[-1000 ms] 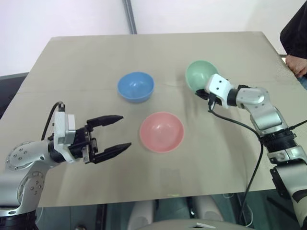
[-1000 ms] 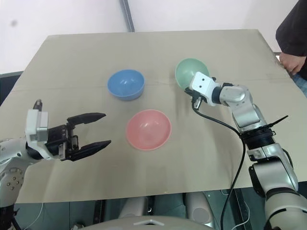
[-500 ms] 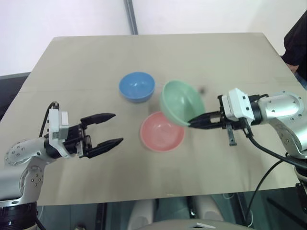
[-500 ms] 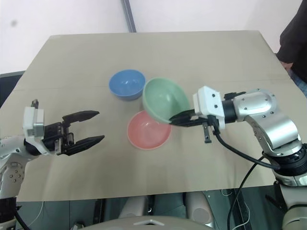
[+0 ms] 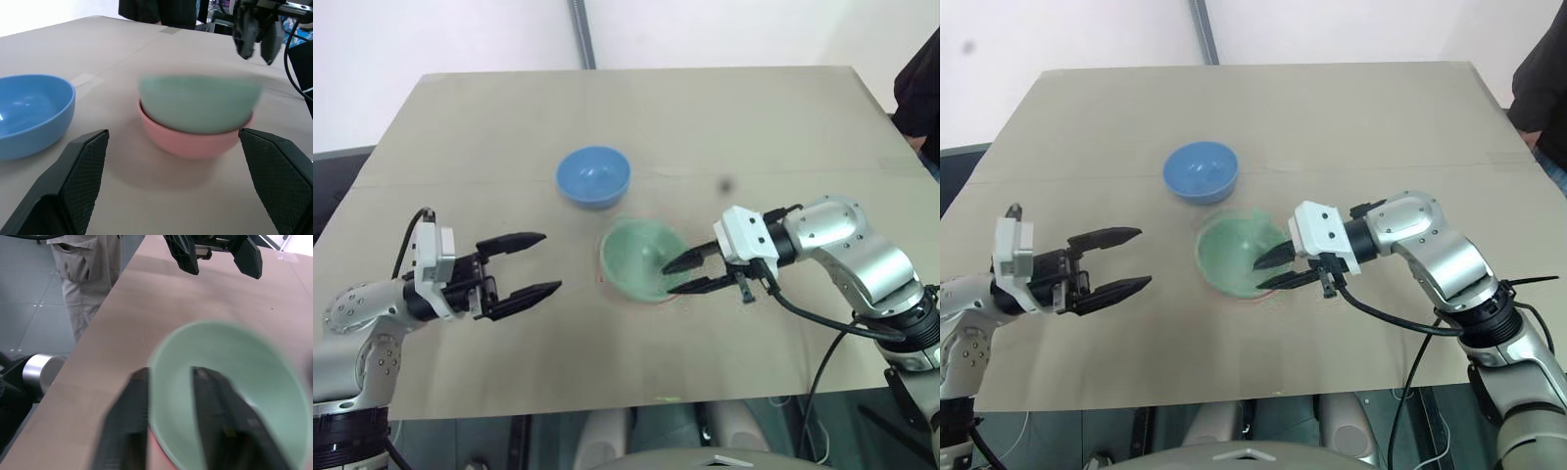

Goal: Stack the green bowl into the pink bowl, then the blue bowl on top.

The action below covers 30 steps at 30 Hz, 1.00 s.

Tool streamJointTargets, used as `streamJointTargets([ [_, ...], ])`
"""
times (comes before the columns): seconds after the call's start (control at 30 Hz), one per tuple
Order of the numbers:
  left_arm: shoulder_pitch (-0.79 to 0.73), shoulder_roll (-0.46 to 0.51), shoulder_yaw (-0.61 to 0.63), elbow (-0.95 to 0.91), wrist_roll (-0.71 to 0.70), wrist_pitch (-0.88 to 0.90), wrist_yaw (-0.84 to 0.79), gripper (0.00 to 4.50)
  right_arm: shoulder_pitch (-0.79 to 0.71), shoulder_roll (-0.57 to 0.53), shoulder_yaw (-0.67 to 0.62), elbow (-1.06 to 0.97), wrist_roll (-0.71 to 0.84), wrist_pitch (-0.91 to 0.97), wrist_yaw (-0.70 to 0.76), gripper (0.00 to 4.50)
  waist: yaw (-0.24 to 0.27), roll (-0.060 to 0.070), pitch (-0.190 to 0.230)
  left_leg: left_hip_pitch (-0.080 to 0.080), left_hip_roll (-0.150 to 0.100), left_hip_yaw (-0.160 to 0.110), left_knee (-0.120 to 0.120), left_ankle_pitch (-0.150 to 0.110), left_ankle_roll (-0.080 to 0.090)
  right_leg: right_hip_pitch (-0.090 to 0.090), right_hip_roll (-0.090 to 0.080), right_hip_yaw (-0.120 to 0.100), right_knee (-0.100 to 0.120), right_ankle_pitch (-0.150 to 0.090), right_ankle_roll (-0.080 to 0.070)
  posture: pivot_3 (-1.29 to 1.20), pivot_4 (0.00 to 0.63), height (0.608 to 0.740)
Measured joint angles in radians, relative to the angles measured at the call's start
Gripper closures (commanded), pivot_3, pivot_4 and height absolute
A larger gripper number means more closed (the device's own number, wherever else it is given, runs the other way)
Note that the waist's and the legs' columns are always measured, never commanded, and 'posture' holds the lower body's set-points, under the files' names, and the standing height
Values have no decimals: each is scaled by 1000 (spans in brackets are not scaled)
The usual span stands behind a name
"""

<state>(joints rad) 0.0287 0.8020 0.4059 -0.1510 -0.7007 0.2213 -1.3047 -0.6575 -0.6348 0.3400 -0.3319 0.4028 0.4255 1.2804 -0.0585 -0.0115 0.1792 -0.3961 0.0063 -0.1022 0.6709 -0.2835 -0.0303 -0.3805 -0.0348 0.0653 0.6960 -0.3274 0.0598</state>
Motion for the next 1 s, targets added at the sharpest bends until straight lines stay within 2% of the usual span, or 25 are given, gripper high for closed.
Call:
streamJointTargets([
  [0.2,4,0,16,-22,0,14,37,0,1,1,-80,-52,70,78,-61,1893,3,0,0,0,0,0,0,0,0,0,-1,0,0,0,0,0,150,740],
  [0.27,-2,5,15,-48,34,65,157,0,1,33,-209,-84,163,184,-193,1893,8,0,0,0,0,-1,0,-1,2,0,0,0,0,0,0,0,150,740],
  [0.33,-10,17,13,-54,57,80,189,0,1,38,-220,-83,159,206,-242,1893,8,0,0,0,0,-1,0,-1,2,0,0,0,1,0,0,0,150,740],
  [0.43,-97,73,-22,-54,210,93,338,0,-2,47,-237,-67,106,266,-391,1893,15,0,0,0,-2,-1,0,-1,2,0,0,0,1,0,0,0,150,740],
  [0.5,-181,137,-81,-37,320,94,391,0,-3,36,-240,-57,91,285,-425,1893,20,0,0,-1,-4,-1,0,-1,2,0,0,-1,1,0,0,0,150,740],
  [0.53,-195,146,-89,-32,332,94,395,0,-3,36,-240,-57,90,286,-428,1893,20,0,0,-1,-4,-1,0,-1,2,0,0,-1,1,0,0,0,150,740],
  [0.6,-306,198,-174,14,423,62,393,0,0,32,-241,-57,89,292,-443,1893,20,0,0,-2,-5,0,0,0,0,0,1,-2,0,0,0,0,150,740],
  [0.63,-385,237,-254,53,493,19,362,0,4,30,-244,-57,87,293,-450,1893,20,0,0,-2,-5,2,0,0,-1,0,1,-2,0,0,0,0,150,740],
  [0.67,-529,265,-365,119,589,-53,302,0,8,32,-246,-57,84,292,-465,1893,17,0,0,-2,-5,5,0,1,-1,-1,1,-1,-1,0,0,0,150,740],
  [0.7,-559,265,-388,131,610,-77,287,0,11,30,-248,-59,84,291,-467,1893,13,0,0,-2,-5,6,-1,1,-1,-1,1,0,-1,0,0,0,150,740],
  [0.73,-600,261,-426,157,630,-97,269,0,15,26,-252,-58,81,291,-470,1893,13,0,0,-2,-5,6,0,1,-1,-1,1,0,0,0,0,0,150,740],
  [0.77,-707,233,-501,245,682,-147,228,0,17,30,-256,-57,74,289,-484,1893,13,0,0,-3,-4,6,0,1,-1,-2,2,-1,0,0,0,0,150,740],
  [1.0,-936,131,-721,567,904,-436,165,0,67,17,-269,-93,62,276,-516,1893,1,0,0,-4,-4,6,0,1,-2,-3,2,0,0,0,0,0,150,740],
])
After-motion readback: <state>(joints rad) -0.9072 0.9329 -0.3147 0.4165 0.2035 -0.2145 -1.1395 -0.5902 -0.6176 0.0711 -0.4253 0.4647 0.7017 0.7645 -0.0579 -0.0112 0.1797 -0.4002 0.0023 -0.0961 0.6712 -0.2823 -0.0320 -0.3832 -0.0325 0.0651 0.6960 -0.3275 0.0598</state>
